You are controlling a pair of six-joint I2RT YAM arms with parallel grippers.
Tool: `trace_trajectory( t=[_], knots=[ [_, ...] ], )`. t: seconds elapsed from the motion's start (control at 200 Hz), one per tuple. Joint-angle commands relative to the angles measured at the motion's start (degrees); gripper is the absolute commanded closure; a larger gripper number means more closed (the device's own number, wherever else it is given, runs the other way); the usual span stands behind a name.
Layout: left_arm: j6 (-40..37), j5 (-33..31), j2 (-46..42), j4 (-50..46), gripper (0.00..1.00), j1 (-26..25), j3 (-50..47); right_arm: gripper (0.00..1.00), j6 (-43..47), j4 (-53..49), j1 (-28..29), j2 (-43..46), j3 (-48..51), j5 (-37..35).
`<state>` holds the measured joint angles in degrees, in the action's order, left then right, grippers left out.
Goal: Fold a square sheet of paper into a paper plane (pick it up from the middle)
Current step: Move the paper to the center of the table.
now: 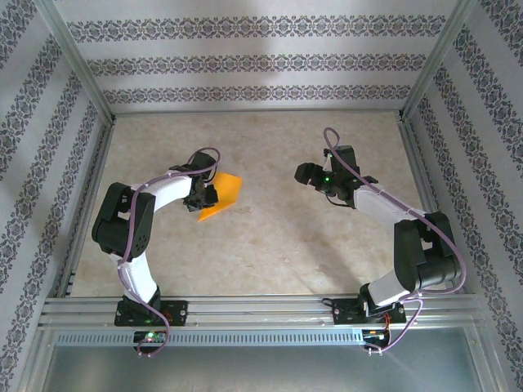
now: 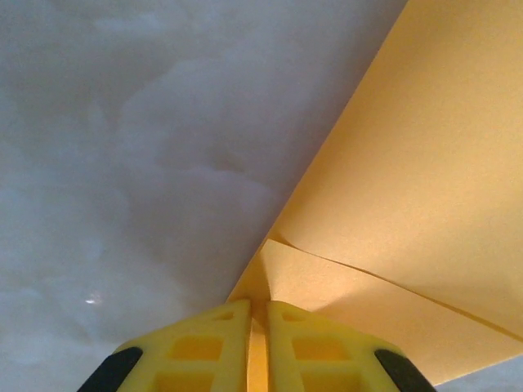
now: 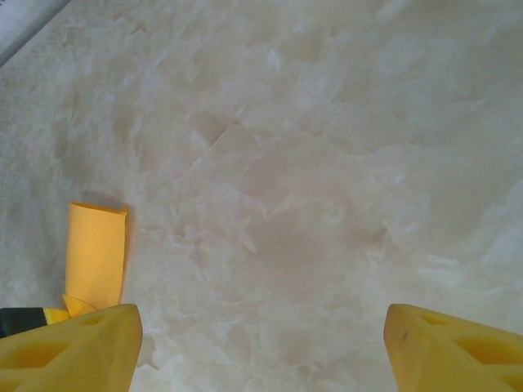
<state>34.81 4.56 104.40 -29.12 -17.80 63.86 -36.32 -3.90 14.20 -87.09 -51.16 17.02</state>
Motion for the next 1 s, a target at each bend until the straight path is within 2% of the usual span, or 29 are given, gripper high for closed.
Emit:
trace_trajectory(
  t=[0.0,0.175,0.43,0.655,0.994],
  knots=[
    [2.79,2.74,0.23,-2.21,0.88,-2.02,0.76,0.22,-1.42,0.94,1.09,-1.11,-1.10,2.17],
    [4.10,0.67,0.72,-6.46,0.88,-7.05,3.41,0.22,-3.28,1.10,1.93,-1.92,-0.44,4.37],
    [6.89,0.11,1.86,-7.92,0.88,-12.50,5.12,0.23,-7.94,2.86,5.19,-4.89,0.44,7.93],
    [6.08,-2.09,3.41,-7.68,0.89,-12.94,4.59,0.30,-10.24,4.79,9.91,-10.29,-1.37,10.69],
    [3.78,-4.53,0.69,-7.73,0.84,-11.28,8.10,0.31,-11.16,5.75,10.74,-12.13,-2.90,11.54]
  ],
)
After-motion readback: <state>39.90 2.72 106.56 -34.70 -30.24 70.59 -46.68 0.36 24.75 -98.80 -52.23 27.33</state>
